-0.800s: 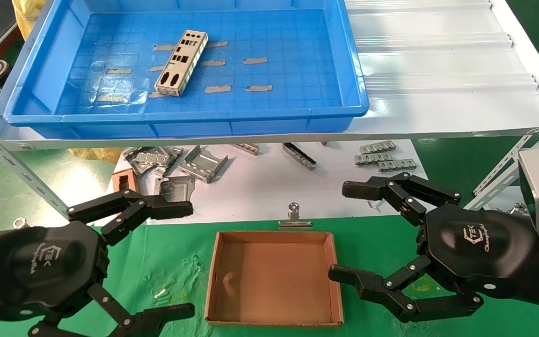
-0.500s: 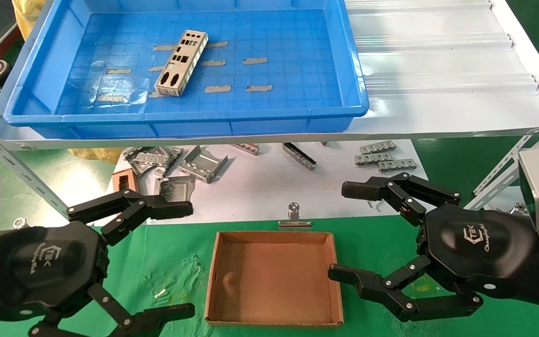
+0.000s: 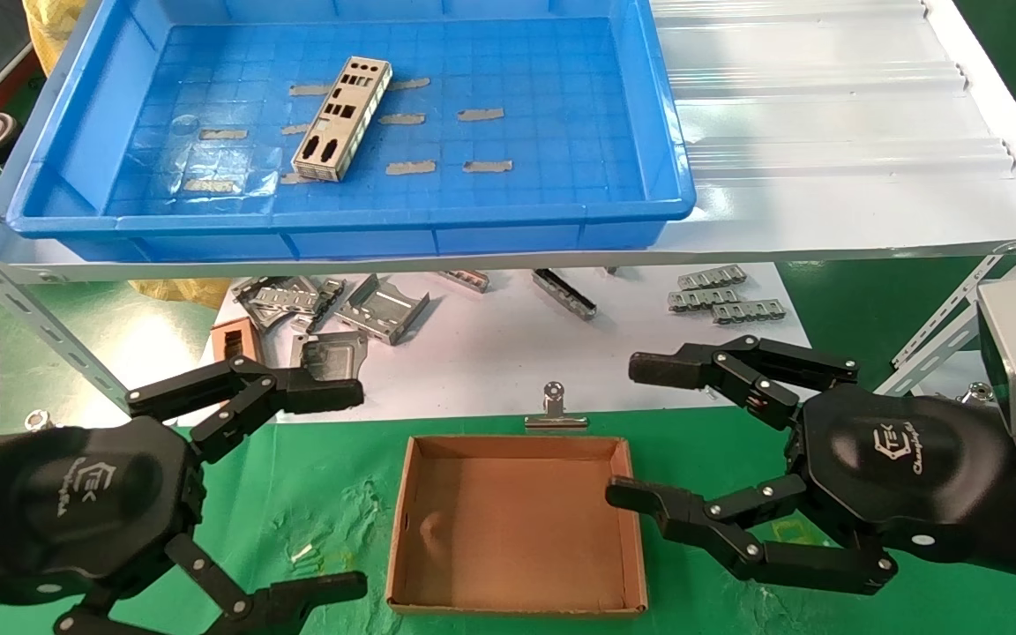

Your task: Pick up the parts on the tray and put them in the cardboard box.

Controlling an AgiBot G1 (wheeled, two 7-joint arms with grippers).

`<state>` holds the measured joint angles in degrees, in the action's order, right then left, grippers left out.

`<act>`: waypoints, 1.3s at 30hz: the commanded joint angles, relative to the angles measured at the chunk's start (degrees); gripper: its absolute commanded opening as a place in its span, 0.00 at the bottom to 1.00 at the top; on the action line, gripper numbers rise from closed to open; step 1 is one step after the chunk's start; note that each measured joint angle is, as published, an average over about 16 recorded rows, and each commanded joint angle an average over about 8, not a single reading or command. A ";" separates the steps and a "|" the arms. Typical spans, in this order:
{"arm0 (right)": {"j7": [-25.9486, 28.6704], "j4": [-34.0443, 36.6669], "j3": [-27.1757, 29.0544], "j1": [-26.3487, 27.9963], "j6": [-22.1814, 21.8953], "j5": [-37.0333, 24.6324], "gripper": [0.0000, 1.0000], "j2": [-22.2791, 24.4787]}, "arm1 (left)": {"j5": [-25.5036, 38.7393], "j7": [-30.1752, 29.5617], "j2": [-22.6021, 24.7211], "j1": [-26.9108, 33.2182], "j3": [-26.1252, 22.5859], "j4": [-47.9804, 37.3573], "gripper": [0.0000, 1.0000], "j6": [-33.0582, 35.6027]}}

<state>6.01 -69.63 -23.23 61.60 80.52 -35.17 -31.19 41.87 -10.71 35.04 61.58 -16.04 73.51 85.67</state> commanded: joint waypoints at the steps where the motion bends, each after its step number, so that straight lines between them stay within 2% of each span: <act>1: 0.00 0.00 0.00 0.00 0.00 0.00 0.00 0.00 | 0.00 0.00 0.00 0.00 0.00 0.00 1.00 0.00; 26: 0.00 0.00 0.00 0.00 0.00 0.00 0.00 0.00 | 0.07 -0.51 0.28 1.20 -0.03 0.11 1.00 -0.20; 29: 0.00 0.00 0.00 0.00 0.00 0.00 0.00 0.00 | 1.05 -1.52 0.84 3.97 -0.23 -0.39 1.00 -1.16; 33: 0.00 0.00 0.00 0.00 0.00 0.00 0.00 0.00 | 5.38 -2.79 2.83 10.35 -1.54 -2.99 1.00 -3.62; 39: 0.00 0.00 0.00 0.00 0.00 0.00 0.00 0.00 | 15.72 -3.40 9.29 22.64 -5.79 -13.98 1.00 -7.76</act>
<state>6.01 -69.63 -23.23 61.60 80.52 -35.17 -31.19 57.03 -13.58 44.51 84.07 -21.61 58.08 77.94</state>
